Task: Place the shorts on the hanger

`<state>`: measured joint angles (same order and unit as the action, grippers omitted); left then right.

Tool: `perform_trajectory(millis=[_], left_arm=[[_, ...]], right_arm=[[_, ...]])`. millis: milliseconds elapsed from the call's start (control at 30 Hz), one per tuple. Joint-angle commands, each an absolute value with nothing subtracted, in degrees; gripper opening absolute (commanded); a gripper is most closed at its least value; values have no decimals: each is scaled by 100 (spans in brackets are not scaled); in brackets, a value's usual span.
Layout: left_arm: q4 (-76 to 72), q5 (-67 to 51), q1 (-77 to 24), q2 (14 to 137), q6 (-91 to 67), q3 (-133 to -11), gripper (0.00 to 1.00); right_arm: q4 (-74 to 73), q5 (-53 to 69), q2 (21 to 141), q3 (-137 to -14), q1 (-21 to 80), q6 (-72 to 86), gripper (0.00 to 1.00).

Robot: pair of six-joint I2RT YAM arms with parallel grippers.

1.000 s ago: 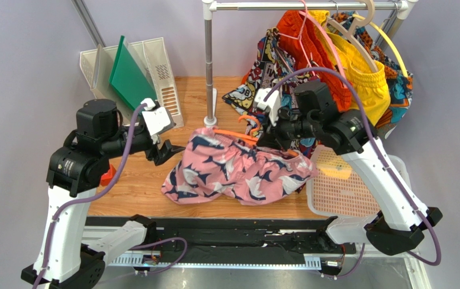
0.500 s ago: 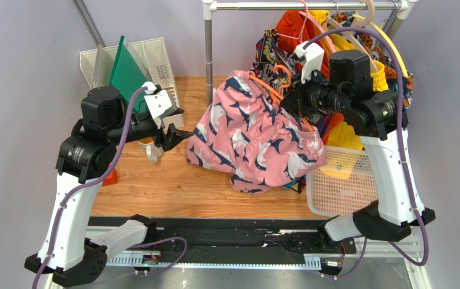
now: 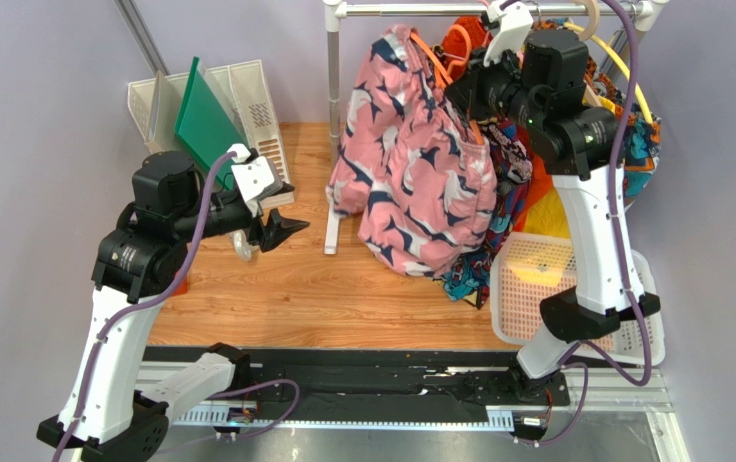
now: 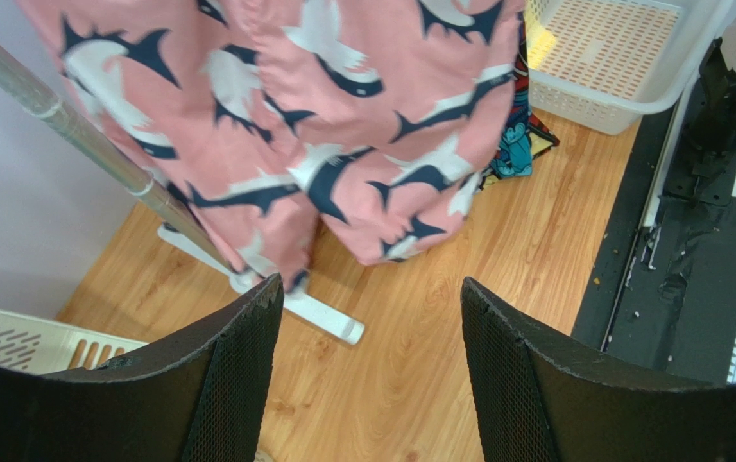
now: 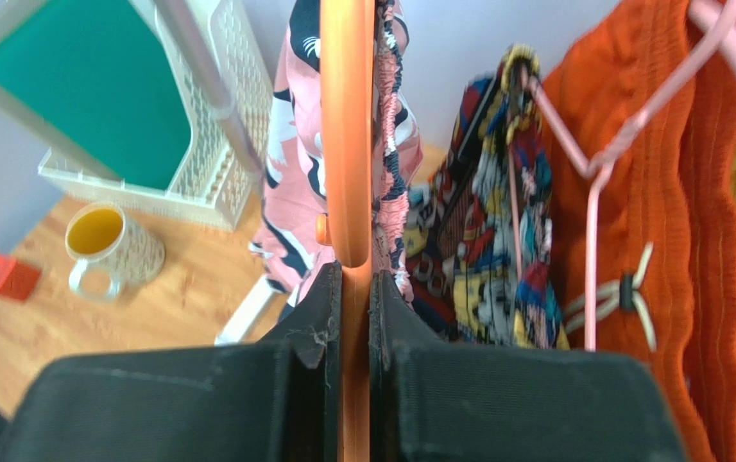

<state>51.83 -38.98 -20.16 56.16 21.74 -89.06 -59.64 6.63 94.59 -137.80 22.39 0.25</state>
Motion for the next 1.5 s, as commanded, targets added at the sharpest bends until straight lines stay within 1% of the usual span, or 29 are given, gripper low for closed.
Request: perform_trajectory(millis=[0,200,500,733,900,1000,1033,1067,1133,1200,1267,1300,1367,1400,1467], left_arm=[[5054,-3964,-1978,5423,2100,-8772,72],[5098,-3938,-1978,5265,2136,-8587,72],[5115,-3867,-1978,5124,2153,-8385,72],[5194,-3771,-1978,5063,2153,-8262,72],[5317,-3657,-1978,5027,2171,-8192,73],[5361,-3543,-1978,5080,2118,-8156,81],[5396,-3516,-1978,5097,2101,-8156,87],[5423,-3498,-1978,5132,2022,-8130,88],[5475,-3419,-1978,5176,1943,-8104,97],[5537,-3384,-1969,5238,1820,-8077,99],[5563,-3392,-1934,5317,1627,-8042,99],[5616,-3427,-1864,5361,1556,-8042,99],[5721,-3524,-1776,5510,1355,-8103,100],[5870,-3603,-1732,5572,1293,-8138,99],[6063,-3656,-1626,5817,1161,-8279,99]], right_arm=[[-4072,247,9623,-14185,2215,316,0],[-3552,9,10037,-14326,2136,352,0],[-3130,35,10564,-14352,1942,334,0],[-3111,202,10933,-14484,1951,597,0],[-3208,308,10890,-14169,2065,694,0],[-3260,500,10881,-14107,2100,721,0],[-3278,544,10872,-14080,2118,721,0],[-3287,588,10855,-14063,2153,729,0],[-3287,729,10828,-14010,2223,686,0],[-3296,782,10767,-13957,2320,651,1],[-3296,808,10679,-13879,2381,650,5],[-3322,835,10653,-13852,2391,642,14],[-3375,905,10556,-13721,2391,650,21],[-3453,931,10408,-13659,2399,668,32],[-3533,940,10205,-13396,2399,642,44]])
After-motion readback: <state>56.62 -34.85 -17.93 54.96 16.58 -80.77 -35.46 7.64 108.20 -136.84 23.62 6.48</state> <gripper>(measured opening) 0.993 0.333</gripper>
